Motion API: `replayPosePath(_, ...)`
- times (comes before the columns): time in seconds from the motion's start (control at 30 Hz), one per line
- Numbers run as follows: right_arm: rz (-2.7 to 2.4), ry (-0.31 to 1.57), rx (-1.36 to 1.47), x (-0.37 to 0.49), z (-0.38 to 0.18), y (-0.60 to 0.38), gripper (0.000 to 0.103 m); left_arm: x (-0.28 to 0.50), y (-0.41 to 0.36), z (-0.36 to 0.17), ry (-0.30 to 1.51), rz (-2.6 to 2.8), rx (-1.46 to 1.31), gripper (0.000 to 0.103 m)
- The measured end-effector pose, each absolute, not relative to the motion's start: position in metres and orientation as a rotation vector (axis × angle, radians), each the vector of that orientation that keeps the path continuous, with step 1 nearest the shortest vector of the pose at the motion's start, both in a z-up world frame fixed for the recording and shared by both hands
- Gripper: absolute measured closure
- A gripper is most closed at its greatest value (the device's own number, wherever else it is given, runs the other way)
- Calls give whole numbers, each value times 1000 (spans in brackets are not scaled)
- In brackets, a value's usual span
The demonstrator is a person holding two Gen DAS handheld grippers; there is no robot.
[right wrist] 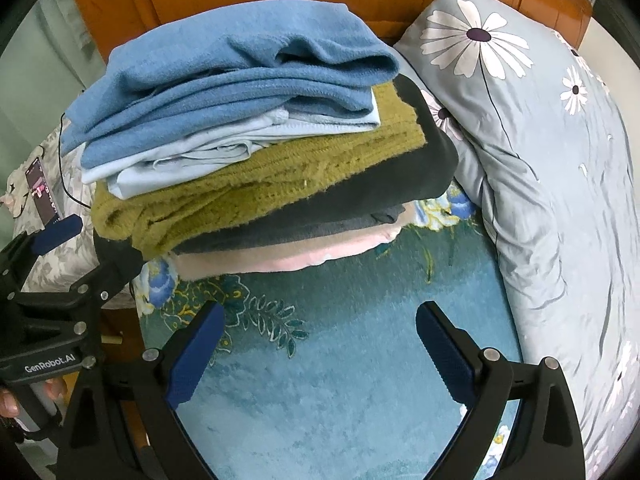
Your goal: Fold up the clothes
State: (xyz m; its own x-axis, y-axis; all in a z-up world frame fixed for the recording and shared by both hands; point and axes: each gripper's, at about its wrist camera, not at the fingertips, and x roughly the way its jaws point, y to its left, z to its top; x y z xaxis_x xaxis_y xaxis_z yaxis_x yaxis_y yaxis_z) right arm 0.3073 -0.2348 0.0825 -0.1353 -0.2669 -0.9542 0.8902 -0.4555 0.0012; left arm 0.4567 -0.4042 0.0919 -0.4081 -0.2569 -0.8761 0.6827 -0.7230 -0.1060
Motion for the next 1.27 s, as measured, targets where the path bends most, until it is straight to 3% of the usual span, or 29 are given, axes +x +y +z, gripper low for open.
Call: replayPosePath(1.27,-1684,821,1273,312,78,-240,6,461,-401,78,660,-2124,1256,0)
